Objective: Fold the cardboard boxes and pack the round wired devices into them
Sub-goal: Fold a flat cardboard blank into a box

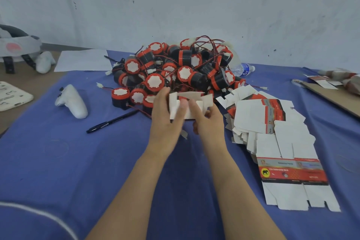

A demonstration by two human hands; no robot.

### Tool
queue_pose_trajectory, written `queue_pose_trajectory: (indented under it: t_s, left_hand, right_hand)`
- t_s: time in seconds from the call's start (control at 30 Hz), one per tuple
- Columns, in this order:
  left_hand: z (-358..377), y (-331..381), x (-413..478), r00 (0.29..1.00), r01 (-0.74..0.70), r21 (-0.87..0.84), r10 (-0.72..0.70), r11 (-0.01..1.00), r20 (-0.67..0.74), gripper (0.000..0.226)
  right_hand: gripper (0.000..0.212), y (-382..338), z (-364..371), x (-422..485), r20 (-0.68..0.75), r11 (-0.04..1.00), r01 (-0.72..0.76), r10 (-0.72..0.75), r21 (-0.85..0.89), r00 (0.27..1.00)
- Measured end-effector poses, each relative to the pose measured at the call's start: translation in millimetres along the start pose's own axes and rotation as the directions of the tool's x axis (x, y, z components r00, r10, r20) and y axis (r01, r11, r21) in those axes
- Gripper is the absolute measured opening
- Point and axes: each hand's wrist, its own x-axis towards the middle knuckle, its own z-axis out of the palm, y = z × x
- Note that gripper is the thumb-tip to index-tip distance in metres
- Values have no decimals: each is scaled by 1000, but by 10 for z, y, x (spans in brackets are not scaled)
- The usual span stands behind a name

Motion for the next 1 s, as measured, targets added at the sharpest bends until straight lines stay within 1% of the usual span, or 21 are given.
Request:
queue_pose_trajectory:
  t_s: [0.07, 0.13, 0.17, 0.2, 0.23, 0.3, 0.33, 0.4, 0.47, 0.53, 0.57, 0.6, 0.67, 0.7, 0.77, 0.83, 0.87, 0.93, 1.0]
  left_hand:
    - [37, -56, -30, 995, -101, 164, 98, 981, 22, 55]
    - [44, -90, -28, 994, -111, 214, 113, 971, 4, 51]
    - [41, -113, -19, 993, -112, 203, 116, 973, -8, 49]
    - [33, -115, -13, 993, -107, 187, 114, 976, -25, 50]
    - [16, -106, -3, 994, -83, 169, 93, 982, -51, 51]
    - [-9, -90, 27, 994, -4, 88, 14, 996, -112, 50]
    - [-22, -97, 41, 990, 33, 34, -28, 999, -135, 50]
    - [-54, -96, 69, 983, 82, -37, -87, 996, -164, 50]
    - [-71, -91, 84, 979, 98, -47, -105, 994, -176, 50]
    - [-70, -90, 82, 980, 102, -29, -106, 994, -168, 49]
    - [-68, -86, 81, 981, 105, -21, -107, 994, -161, 49]
    - [-68, -78, 78, 983, 104, -15, -105, 994, -150, 49]
    - [-65, -62, 61, 990, 81, 0, -80, 997, -118, 48]
    - [-57, -57, 48, 994, 62, 5, -61, 998, -90, 47]
    - [-20, -35, 15, 1000, 14, 0, -14, 1000, 3, 52]
    - [26, -6, -17, 994, -30, 9, 29, 999, 104, 64]
    - [41, 1, -20, 990, -42, 10, 41, 999, 133, 65]
    - [47, -1, -9, 989, -52, -13, 53, 999, 138, 56]
    - [39, -20, -11, 992, -100, 37, 97, 994, 75, 51]
  right_hand:
    - [24, 35, 7, 4, -30, 998, -30, 29, -47, 999]
    - [20, 62, 19, 0, -55, 997, -12, 9, -70, 998]
    - [16, 58, 25, -6, -54, 997, 22, -26, -74, 998]
    - [16, 31, 36, -27, -30, 994, 70, -73, -89, 997]
    - [21, 9, 55, -43, 18, 988, 124, -122, -94, 992]
    - [33, -7, 96, -64, 158, 982, 188, -183, -20, 970]
    - [40, -18, 117, -80, 227, 985, 165, -171, 45, 959]
    - [50, -53, 141, -104, 342, 986, 32, -88, 166, 936]
    - [55, -60, 139, -83, 403, 972, -94, -1, 216, 915]
    - [58, -62, 131, -40, 429, 949, -188, 64, 253, 901]
    - [59, -50, 129, -22, 421, 942, -210, 83, 263, 903]
    - [54, -33, 126, -15, 396, 947, -202, 90, 251, 914]
    - [26, -4, 109, -16, 309, 973, -111, 44, 204, 950]
    - [22, 7, 94, -23, 250, 984, -45, 0, 173, 968]
    - [26, 30, 57, -18, 153, 991, 41, -60, 125, 986]
    - [25, 33, 36, -8, 96, 993, 21, -32, 113, 995]
    - [24, 37, 28, -6, 77, 994, 4, -12, 106, 997]
    - [25, 35, 31, -4, 49, 996, 1, -6, 88, 999]
    - [27, 9, 39, -20, 54, 996, 32, -36, 78, 998]
